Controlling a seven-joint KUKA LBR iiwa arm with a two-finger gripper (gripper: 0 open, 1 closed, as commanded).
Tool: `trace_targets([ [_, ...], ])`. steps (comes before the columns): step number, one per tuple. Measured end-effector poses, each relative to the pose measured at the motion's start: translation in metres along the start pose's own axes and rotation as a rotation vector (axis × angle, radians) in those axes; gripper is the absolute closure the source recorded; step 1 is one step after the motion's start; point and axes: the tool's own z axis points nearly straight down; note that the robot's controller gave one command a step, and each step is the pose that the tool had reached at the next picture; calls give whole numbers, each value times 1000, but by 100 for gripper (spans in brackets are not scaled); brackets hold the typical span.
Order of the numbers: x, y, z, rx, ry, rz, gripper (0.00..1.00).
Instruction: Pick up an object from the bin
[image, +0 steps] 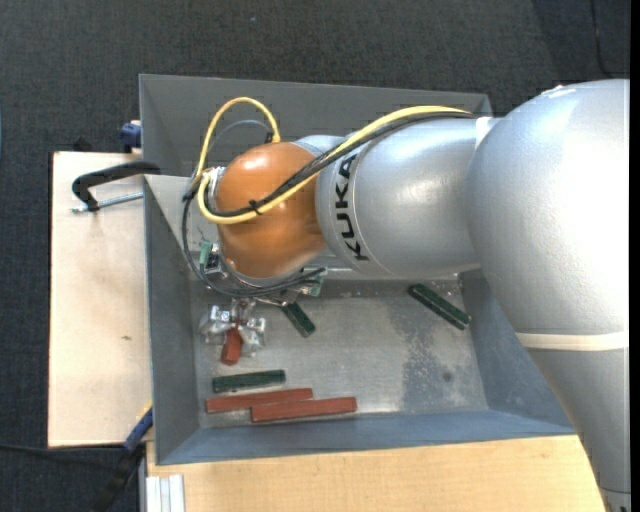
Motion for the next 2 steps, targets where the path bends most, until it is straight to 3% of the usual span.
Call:
trace_targets([
  [1, 0, 0, 0, 0, 0, 0, 100],
  [2, 23, 0, -183, 11, -6, -9, 100],
])
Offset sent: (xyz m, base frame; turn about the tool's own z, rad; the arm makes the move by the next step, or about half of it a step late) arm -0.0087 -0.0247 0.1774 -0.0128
